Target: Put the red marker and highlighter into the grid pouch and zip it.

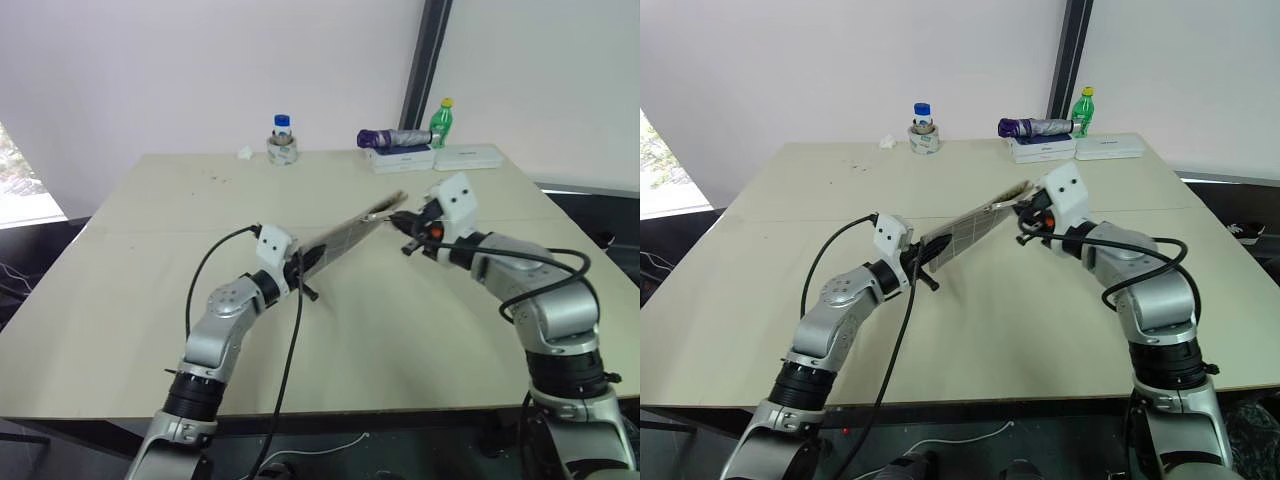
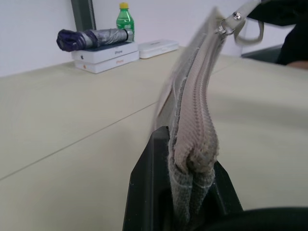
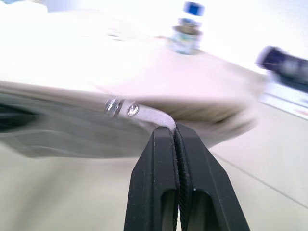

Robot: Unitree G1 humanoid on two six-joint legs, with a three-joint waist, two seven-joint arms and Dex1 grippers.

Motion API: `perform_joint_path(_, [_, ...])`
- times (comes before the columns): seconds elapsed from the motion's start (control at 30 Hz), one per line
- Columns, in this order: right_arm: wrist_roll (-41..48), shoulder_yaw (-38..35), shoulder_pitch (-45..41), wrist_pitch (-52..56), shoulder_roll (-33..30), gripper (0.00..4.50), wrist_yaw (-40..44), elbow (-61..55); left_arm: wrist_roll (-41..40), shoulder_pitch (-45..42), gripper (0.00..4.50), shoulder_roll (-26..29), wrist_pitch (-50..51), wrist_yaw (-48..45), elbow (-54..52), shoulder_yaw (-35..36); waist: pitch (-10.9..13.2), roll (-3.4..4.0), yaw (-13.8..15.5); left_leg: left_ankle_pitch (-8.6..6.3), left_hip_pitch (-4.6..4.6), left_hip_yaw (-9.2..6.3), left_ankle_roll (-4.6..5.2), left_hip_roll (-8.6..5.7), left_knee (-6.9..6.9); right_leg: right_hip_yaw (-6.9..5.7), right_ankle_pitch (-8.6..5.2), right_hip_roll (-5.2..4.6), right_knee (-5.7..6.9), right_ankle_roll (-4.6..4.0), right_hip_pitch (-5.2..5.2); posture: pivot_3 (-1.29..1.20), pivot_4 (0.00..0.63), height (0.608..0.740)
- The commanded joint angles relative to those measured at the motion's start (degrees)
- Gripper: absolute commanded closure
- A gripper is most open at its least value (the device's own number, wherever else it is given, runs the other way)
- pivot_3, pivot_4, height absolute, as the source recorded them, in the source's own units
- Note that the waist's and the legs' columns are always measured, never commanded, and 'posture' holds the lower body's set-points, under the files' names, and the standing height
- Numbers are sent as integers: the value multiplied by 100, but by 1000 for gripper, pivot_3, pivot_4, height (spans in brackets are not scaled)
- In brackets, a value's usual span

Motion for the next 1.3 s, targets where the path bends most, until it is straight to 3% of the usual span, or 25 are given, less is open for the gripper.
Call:
perform_joint_path(0.03, [-262,-439,-261,-255,-309,4407,-294,350,202,129,4500,235,-395,-189,24,-19,0,0,0,0,0,0,0,0,0,1,0,0,0,0,0,0,150,736])
perform_joint_path(0.2, [-416,-529,-261,-380,-526,4407,-465,800,232,328,4500,472,-563,-366,-15,14,0,0,-4,0,0,0,0,2,-1,3,0,-1,0,0,-2,0,150,736])
perform_joint_path(0.33, [-202,-341,22,-280,-619,4407,-32,551,450,409,4500,624,-888,-412,-32,-110,0,0,-11,0,-1,-1,0,3,-4,4,0,-1,0,0,-5,0,150,736])
perform_joint_path(0.43, [31,-263,254,-181,-690,3578,355,320,748,425,4500,760,-1262,-408,20,-283,0,1,-4,-1,-1,-1,1,3,-4,4,0,-1,-1,0,-3,0,150,736])
perform_joint_path(0.6, [138,-126,617,-183,-929,994,771,-111,927,476,4500,906,-1503,-546,95,-386,-1,2,-16,-1,2,-1,1,4,-3,5,0,-1,0,0,-1,0,150,736])
perform_joint_path(0.67, [176,-125,708,-200,-1003,18,888,-259,789,513,3784,910,-1429,-629,37,-313,-1,2,-25,-1,3,-2,1,5,-3,6,0,-1,0,0,-1,0,150,736])
perform_joint_path(0.83, [236,-235,929,-276,-1179,0,1122,-447,361,806,1513,1165,-885,-926,-502,-67,-1,2,-13,-2,1,-5,3,7,-3,6,0,-1,-1,-1,-3,0,150,736])
perform_joint_path(1.0, [349,-389,1129,-543,-1267,0,1301,-443,-270,1409,1513,1622,-92,-1151,-1116,473,0,2,-22,-3,1,-6,4,29,-4,6,0,-1,-2,-1,-3,0,150,736])
perform_joint_path(1.3, [613,-892,1752,-1303,-968,0,1475,259,-633,2171,1513,1896,356,-536,-1309,1759,0,2,11,-3,2,-4,5,33,-2,6,0,0,-6,-3,2,0,150,736])
